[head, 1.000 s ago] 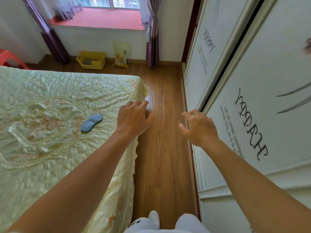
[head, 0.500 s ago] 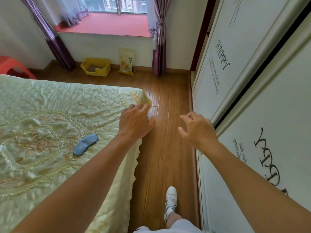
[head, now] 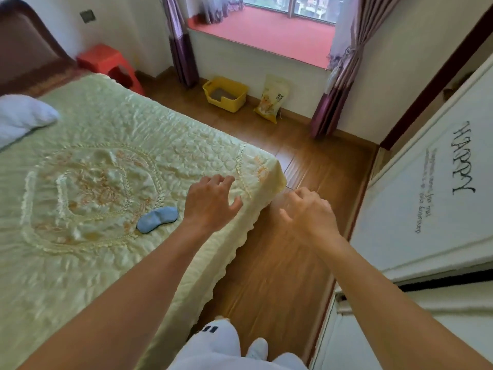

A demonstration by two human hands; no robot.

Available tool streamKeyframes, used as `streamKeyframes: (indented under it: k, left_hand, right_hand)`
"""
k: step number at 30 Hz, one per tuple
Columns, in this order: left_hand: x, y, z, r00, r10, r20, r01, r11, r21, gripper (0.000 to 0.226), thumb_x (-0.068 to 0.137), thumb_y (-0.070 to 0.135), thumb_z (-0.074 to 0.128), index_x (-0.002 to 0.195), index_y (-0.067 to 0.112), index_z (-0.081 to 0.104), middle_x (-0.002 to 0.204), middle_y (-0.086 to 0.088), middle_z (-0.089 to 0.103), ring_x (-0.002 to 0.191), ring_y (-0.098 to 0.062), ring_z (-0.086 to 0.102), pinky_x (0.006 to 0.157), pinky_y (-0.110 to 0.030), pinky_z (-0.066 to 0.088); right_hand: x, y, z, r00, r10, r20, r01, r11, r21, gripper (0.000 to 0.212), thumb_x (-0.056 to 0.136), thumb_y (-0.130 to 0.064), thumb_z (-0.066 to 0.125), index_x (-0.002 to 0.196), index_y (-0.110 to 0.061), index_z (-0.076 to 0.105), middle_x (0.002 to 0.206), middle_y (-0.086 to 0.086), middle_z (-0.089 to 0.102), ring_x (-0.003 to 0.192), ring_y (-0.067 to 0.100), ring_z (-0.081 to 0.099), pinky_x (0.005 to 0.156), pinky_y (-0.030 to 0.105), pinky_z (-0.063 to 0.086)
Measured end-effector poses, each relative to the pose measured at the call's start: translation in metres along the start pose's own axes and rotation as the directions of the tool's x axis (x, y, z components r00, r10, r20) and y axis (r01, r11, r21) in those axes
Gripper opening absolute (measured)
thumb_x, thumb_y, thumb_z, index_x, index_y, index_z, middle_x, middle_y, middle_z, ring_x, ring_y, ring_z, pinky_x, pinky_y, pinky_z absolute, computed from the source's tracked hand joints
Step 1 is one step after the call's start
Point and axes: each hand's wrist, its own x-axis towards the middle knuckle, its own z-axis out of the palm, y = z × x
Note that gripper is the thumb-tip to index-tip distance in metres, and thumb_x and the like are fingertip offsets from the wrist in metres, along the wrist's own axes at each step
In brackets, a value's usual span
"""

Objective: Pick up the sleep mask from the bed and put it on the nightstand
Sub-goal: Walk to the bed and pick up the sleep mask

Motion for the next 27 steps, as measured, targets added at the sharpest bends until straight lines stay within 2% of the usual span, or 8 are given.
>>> streamKeyframes:
  k: [3,8,13,17,23,27]
  left_hand:
    - [0.006,-0.033,0.001,0.994,-0.109,-0.012,0.109,0.994,0.006,0.054,0.087,0.051,0.047,0.131,0.021,0.057,0.123,-0.005,0.067,0.109,-0.028,0.061,0.085,-0.042,0.048]
    - [0.017,-0.100,0.007,0.954,-0.300,-0.008,0.300,0.954,-0.021,0.054,0.087,0.049,0.047,0.131,0.020,0.056,0.122,-0.006,0.067,0.108,-0.029,0.060,0.086,-0.042,0.046]
    - [0.033,-0.163,0.018,0.916,-0.402,0.005,0.402,0.915,-0.030,0.055,0.087,0.050,0.047,0.131,0.019,0.056,0.125,-0.006,0.066,0.108,-0.029,0.060,0.085,-0.043,0.047]
    - [0.046,-0.212,0.019,0.877,-0.480,0.017,0.480,0.876,-0.049,0.060,0.085,0.053,0.039,0.133,0.020,0.055,0.127,-0.006,0.065,0.110,-0.029,0.059,0.087,-0.042,0.046]
    - [0.043,-0.276,0.031,0.807,-0.589,0.039,0.591,0.805,-0.056,0.054,0.089,0.050,0.046,0.134,0.020,0.054,0.132,-0.005,0.062,0.113,-0.028,0.057,0.089,-0.042,0.046]
    - [0.035,-0.302,0.044,0.755,-0.653,0.057,0.656,0.750,-0.085,0.055,0.088,0.049,0.045,0.133,0.018,0.055,0.128,-0.006,0.063,0.110,-0.029,0.058,0.087,-0.043,0.048]
  right_hand:
    - [0.043,-0.026,0.010,0.992,-0.113,0.049,0.115,0.993,-0.032,0.047,0.093,-0.050,0.045,0.132,-0.026,0.057,0.130,0.003,0.063,0.113,0.025,0.061,0.095,0.045,0.049]
    - [0.112,-0.085,0.025,0.949,-0.285,0.136,0.294,0.955,-0.049,0.054,0.096,-0.051,0.047,0.143,-0.026,0.049,0.144,0.005,0.054,0.132,0.029,0.051,0.110,0.047,0.039]
    - [0.171,-0.137,0.044,0.900,-0.393,0.189,0.412,0.908,-0.074,0.054,0.097,-0.052,0.046,0.145,-0.027,0.046,0.149,0.004,0.051,0.135,0.028,0.048,0.111,0.047,0.036]
    - [0.215,-0.184,0.055,0.847,-0.476,0.236,0.507,0.857,-0.093,0.056,0.096,-0.052,0.047,0.146,-0.026,0.046,0.148,0.005,0.052,0.135,0.029,0.050,0.111,0.047,0.040]
    - [0.260,-0.245,0.081,0.745,-0.587,0.317,0.640,0.763,-0.090,0.056,0.097,-0.052,0.046,0.147,-0.026,0.044,0.150,0.003,0.050,0.135,0.028,0.050,0.111,0.045,0.040]
    - [0.277,-0.274,0.102,0.687,-0.628,0.365,0.693,0.717,-0.073,0.055,0.096,-0.051,0.048,0.145,-0.026,0.045,0.148,0.003,0.051,0.134,0.027,0.049,0.110,0.044,0.039]
